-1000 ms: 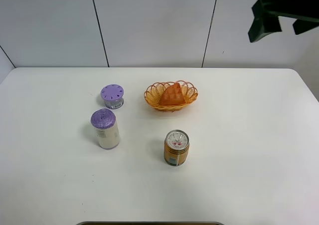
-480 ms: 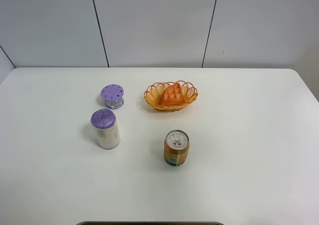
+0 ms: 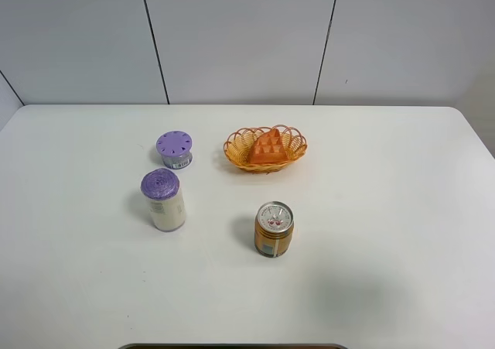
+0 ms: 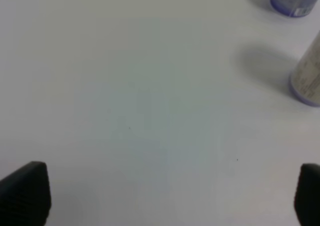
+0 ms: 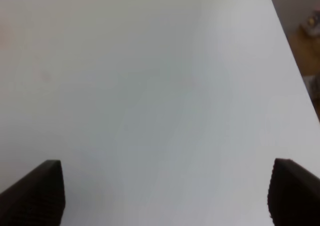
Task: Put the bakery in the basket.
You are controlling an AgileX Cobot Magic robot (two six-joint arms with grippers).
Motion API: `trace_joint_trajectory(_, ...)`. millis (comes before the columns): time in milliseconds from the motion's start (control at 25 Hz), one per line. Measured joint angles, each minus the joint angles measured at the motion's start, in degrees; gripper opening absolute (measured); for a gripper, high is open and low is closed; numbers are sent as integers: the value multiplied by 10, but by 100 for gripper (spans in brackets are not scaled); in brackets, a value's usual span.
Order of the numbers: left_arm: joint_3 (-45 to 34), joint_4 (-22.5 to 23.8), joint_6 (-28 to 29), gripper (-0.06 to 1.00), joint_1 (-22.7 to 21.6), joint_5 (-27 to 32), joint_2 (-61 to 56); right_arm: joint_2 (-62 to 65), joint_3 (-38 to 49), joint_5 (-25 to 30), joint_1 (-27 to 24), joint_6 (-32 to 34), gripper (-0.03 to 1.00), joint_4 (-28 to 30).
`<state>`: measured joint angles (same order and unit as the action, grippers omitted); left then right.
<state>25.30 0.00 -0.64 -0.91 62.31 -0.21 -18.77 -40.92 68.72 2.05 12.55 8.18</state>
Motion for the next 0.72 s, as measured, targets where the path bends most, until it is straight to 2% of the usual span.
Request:
trace_joint_trajectory(200,0,0,0,99,0,0,0,107,74,-34,-6,-1,80,-1)
trace_joint_trajectory(360,0,0,0,99,0,0,0,172,82,-53,-6,-20,80,3)
trace_joint_trajectory(720,0,0,0,99,0,0,0,189,83,-56,-3,-45,80,5)
